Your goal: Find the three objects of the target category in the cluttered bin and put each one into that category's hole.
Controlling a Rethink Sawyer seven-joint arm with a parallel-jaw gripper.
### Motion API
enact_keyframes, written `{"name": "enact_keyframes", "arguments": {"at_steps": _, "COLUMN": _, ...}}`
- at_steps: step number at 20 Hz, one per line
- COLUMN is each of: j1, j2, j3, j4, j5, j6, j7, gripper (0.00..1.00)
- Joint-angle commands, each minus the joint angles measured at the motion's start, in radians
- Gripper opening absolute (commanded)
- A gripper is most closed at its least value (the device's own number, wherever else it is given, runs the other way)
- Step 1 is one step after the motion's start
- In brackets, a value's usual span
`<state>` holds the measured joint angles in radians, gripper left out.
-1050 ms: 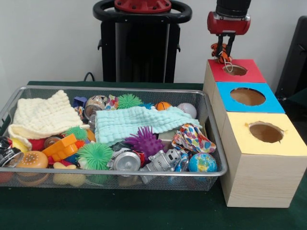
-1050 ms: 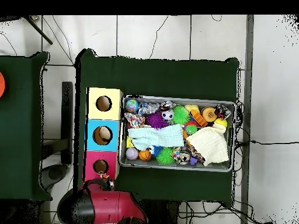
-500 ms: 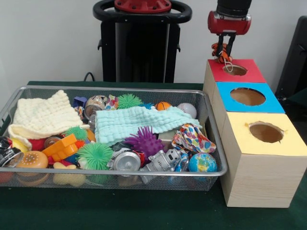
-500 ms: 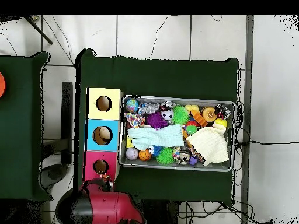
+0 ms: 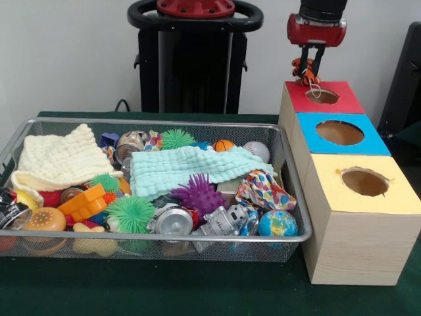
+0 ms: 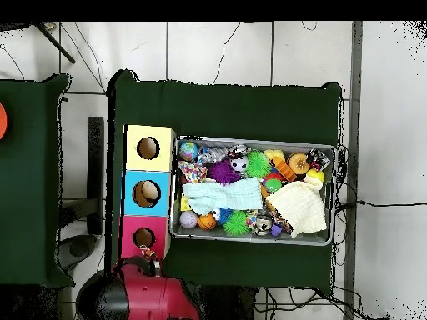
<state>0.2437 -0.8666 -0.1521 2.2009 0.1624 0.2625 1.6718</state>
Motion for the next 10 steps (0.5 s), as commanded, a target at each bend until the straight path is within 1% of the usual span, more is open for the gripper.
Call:
{"name": "enact_keyframes", "arguments": {"at_steps": 1, "j1": 0.013, "j2": -0.008, "j3": -0.004, "j4": -0.081, "j5": 0.059, "j6": 0.067, "j7": 0.244, "gripper": 0.0}}
{"name": "enact_keyframes", "arguments": {"at_steps": 6, "j1": 0.031, "j2": -0.032, "j3": -0.026, "j4": -0.089, "j5": 0.059, "j6": 0.113, "j7": 0.243, "gripper": 0.0}}
{"name": "enact_keyframes", "arguments": {"at_steps": 10, "j1": 0.017, "j2": -0.023, "j3": -0.012, "j4": -0.09, "j5": 0.067, "j6": 0.1, "j7": 0.233, "gripper": 0.0}}
